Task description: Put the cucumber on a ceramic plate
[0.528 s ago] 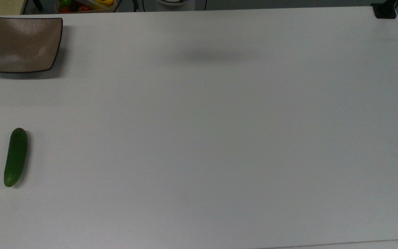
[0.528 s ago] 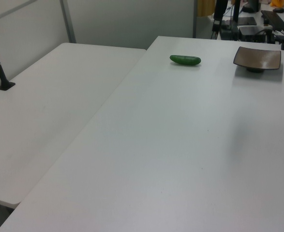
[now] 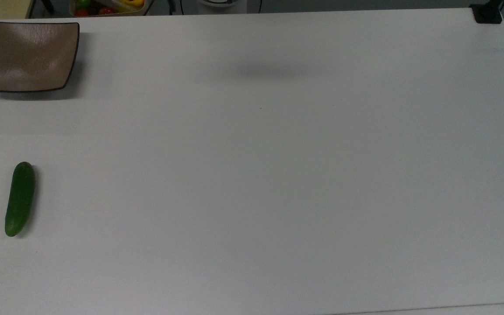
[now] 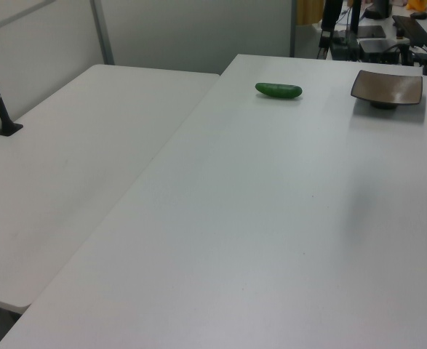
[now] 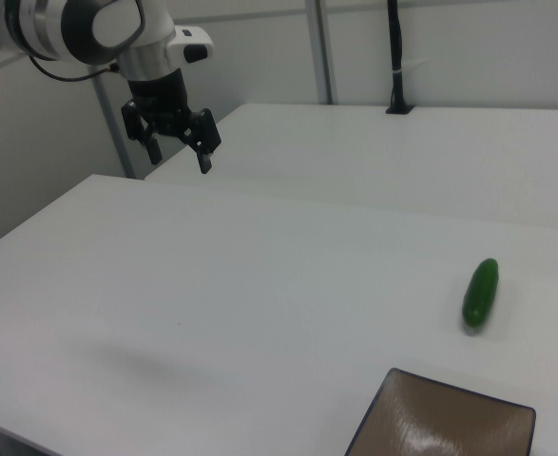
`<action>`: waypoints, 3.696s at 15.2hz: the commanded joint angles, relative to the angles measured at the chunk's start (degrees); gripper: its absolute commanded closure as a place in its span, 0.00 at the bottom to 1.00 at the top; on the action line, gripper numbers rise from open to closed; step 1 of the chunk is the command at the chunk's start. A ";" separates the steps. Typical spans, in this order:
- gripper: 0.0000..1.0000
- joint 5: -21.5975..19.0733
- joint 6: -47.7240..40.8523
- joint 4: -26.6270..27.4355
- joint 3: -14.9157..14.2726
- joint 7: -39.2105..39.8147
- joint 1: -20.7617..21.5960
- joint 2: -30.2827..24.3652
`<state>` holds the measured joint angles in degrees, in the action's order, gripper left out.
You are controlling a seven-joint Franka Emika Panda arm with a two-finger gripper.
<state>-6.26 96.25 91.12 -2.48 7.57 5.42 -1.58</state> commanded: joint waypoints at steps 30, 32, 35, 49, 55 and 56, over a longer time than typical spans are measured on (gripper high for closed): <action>0.00 0.37 2.79 -1.73 -2.35 20.12 -7.61 7.46; 0.00 0.46 7.35 -2.70 -2.44 20.21 -9.27 10.01; 0.00 0.46 15.17 -2.79 -2.44 20.12 -11.47 12.91; 0.00 0.19 50.95 -6.48 -2.71 20.03 -18.68 31.19; 0.00 0.19 57.29 -12.18 -2.79 19.85 -21.41 40.85; 0.00 0.19 58.25 -12.80 -2.79 19.77 -22.19 42.00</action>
<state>-6.20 151.67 83.06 -5.00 26.80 -15.68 35.00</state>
